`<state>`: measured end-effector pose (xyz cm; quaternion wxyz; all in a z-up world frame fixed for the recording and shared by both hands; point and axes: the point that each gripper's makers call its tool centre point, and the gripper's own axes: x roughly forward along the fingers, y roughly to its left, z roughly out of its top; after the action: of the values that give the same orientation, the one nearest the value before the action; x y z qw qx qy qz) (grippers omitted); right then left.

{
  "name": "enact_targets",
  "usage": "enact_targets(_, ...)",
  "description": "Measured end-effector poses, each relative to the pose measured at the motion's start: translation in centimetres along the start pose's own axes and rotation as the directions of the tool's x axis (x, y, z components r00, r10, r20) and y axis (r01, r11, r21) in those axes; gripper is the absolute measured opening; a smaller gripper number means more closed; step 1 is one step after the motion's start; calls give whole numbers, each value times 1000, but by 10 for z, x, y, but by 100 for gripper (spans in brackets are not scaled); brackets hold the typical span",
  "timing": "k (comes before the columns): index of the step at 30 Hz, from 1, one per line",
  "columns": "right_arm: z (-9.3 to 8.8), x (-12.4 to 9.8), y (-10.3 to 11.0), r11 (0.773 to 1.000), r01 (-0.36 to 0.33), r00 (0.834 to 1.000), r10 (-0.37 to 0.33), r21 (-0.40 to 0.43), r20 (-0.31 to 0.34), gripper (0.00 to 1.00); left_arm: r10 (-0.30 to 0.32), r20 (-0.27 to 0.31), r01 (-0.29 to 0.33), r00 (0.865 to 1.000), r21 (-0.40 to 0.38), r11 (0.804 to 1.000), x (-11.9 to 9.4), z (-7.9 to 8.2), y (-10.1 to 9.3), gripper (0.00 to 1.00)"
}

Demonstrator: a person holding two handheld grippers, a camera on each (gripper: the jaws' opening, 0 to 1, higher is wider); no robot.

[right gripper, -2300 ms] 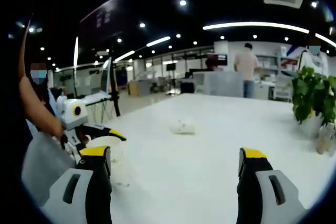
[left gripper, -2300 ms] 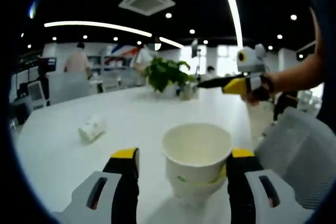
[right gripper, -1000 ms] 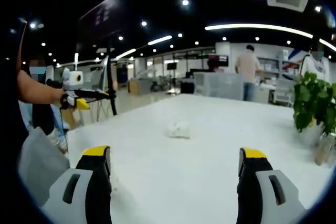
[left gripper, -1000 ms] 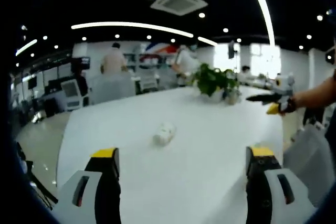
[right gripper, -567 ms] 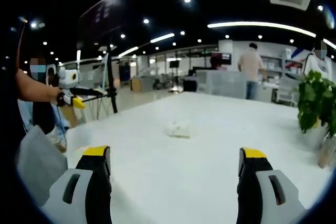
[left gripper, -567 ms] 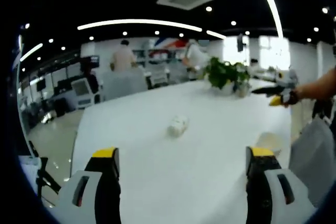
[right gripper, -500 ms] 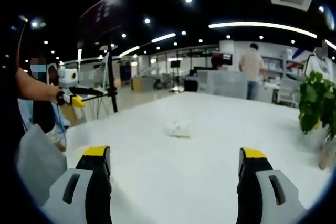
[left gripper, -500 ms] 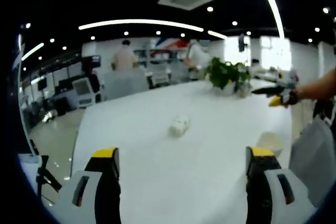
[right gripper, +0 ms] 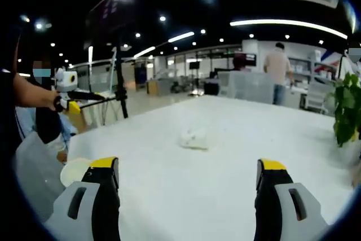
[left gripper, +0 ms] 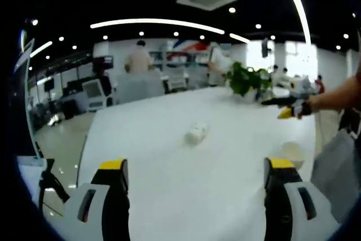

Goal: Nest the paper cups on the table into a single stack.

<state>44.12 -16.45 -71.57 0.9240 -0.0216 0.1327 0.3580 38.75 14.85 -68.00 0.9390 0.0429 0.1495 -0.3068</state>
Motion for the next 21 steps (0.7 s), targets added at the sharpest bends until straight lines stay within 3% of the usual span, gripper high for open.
enact_targets(21,19,70,-22,999,-24,1000,23,-32,-16,99,-31,-30,30,999,-19,999,8,-21,-6,99)
